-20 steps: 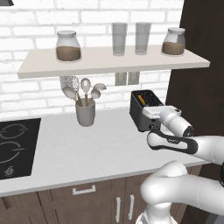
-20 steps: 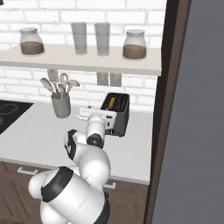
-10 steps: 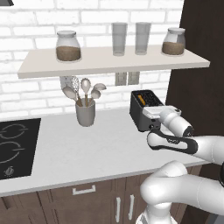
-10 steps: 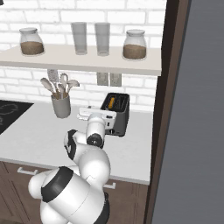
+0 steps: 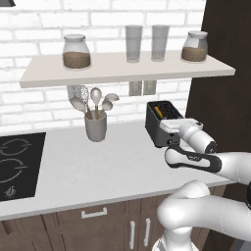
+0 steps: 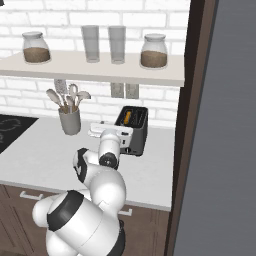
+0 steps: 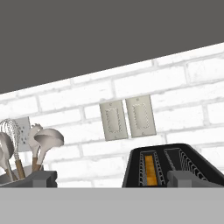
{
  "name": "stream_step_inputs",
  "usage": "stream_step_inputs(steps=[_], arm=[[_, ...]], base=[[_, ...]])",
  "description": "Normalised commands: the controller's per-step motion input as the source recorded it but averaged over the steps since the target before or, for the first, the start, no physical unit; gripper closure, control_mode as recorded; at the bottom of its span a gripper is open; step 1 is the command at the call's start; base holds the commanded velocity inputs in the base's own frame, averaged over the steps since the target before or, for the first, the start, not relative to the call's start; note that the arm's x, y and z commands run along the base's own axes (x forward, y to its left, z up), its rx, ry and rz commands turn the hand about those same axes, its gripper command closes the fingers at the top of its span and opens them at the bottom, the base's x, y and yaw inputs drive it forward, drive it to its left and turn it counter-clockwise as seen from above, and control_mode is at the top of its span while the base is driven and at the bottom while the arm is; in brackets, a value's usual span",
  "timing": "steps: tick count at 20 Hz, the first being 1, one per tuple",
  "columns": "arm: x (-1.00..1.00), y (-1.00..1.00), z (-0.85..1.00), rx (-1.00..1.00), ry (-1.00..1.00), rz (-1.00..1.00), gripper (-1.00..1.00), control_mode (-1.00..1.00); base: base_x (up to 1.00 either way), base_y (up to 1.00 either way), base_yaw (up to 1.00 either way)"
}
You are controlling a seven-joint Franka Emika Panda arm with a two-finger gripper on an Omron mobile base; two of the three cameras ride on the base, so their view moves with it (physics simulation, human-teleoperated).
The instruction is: Start the toaster. Once the lever pops up, take the bread to the plate on the dining counter.
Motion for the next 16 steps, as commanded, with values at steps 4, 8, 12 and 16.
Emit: stream_step_inputs(steps=[4,8,12,16], arm=[[0.0,0.0,0.0,0.0,0.0,0.0,-1.0,-1.0],[0.0,0.0,0.0,0.0,0.0,0.0,-1.0,-1.0],[0.0,0.0,0.0,0.0,0.0,0.0,-1.0,-1.0],[0.0,0.0,0.0,0.0,0.0,0.0,-1.0,-1.0]], base=[[0.0,0.0,0.0],[0.0,0.0,0.0],[0.0,0.0,0.0],[0.0,0.0,0.0]])
